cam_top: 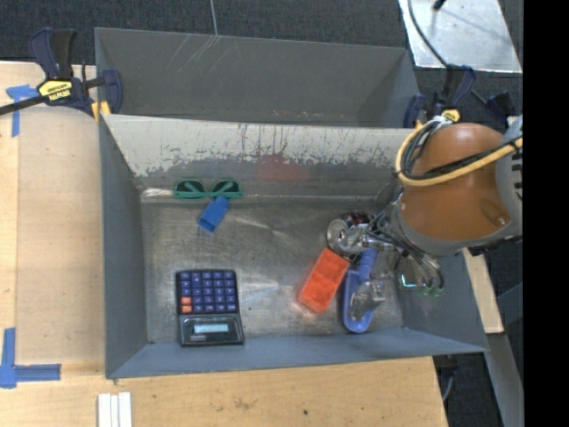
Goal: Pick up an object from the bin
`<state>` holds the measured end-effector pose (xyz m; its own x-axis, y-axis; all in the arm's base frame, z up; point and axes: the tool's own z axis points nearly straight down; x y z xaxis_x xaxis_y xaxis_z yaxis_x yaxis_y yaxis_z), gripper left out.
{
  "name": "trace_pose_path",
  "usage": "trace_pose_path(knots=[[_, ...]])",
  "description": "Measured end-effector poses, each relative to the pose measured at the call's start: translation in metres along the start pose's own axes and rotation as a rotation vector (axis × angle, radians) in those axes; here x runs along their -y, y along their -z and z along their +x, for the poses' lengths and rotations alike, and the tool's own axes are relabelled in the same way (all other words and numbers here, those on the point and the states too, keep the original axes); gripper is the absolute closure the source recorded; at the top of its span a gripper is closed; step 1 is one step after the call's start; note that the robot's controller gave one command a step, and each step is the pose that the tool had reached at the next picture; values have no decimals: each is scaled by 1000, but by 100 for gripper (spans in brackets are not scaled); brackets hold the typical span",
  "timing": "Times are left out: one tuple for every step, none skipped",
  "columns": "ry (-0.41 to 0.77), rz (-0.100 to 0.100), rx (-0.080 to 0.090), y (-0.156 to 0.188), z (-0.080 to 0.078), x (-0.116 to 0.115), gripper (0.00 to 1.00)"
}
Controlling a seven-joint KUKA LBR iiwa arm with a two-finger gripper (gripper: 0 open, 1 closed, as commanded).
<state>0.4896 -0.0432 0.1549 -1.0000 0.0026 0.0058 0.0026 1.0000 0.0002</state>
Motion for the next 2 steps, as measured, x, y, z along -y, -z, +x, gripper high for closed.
trace_pose_path(knots=[[2,1,9,4,-2,0,0],[344,3,12,-46,-6,14,0]])
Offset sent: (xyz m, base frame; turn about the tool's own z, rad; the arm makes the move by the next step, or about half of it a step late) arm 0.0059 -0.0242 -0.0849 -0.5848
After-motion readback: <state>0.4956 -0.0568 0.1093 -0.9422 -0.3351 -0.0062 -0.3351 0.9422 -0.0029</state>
